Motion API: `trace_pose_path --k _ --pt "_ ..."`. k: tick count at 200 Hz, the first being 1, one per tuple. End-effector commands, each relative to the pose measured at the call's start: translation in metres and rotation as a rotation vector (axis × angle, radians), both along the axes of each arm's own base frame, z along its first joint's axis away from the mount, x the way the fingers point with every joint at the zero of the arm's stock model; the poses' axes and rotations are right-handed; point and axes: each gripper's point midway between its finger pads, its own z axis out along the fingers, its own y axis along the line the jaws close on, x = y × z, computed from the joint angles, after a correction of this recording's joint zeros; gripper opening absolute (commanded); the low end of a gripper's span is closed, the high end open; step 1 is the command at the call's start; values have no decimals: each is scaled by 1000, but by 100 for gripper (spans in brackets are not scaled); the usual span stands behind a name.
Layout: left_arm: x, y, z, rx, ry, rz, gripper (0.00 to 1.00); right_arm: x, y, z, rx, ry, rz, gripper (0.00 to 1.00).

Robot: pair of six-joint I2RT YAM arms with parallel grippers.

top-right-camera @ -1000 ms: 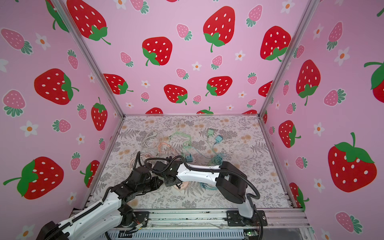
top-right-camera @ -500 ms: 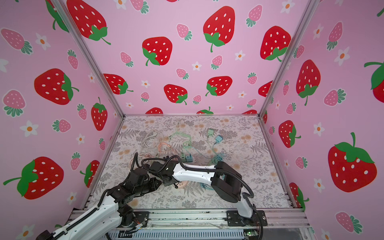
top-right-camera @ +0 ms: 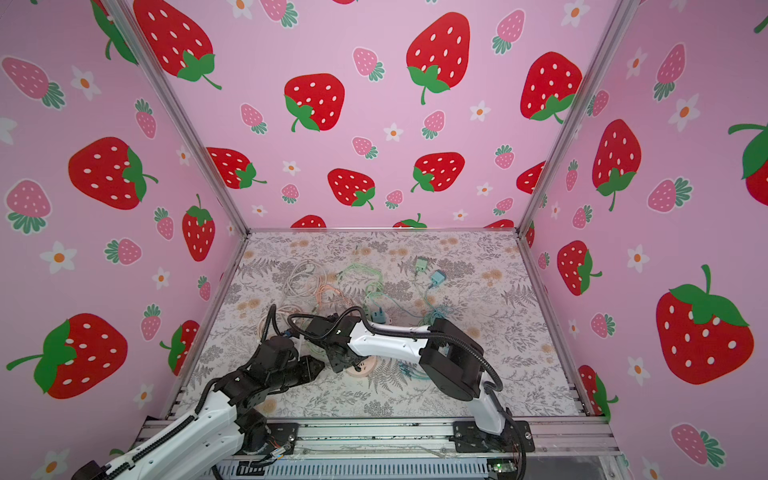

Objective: Insert the plug
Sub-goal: 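Press the mint charger prongs into the round pink socket with the right gripper, then open the right gripper and raise it off the mint charger, then move the right gripper to the loose teal charger and close on it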

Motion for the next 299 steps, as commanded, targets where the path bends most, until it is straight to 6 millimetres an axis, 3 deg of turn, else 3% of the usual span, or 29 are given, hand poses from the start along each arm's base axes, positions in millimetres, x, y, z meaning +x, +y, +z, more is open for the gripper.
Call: trace_pose_path --k 1,88,128,151,165,216,263,299 --pt "11 -5 23 -25 -58 2 23 -10 -13 6 -18 54 34 62" --pt "25 -8 39 1 -86 -3 30 -22 2 86 266 95 197 78" --pt "32 -12 55 11 -119 -36 33 -4 -12 121 419 59 220 77" --pt "34 -14 68 21 -145 -60 35 30 -38 137 474 -19 173 75" --pt "37 -13 78 34 -161 -59 36 61 -64 142 467 -86 97 73" --pt "47 -13 113 49 -230 -67 43 165 -156 141 349 -299 -231 71" --pt "59 -19 148 46 -315 -92 58 234 -223 104 191 -365 -465 71" --pt "70 -17 172 69 -388 -80 65 268 -245 75 144 -378 -545 75"
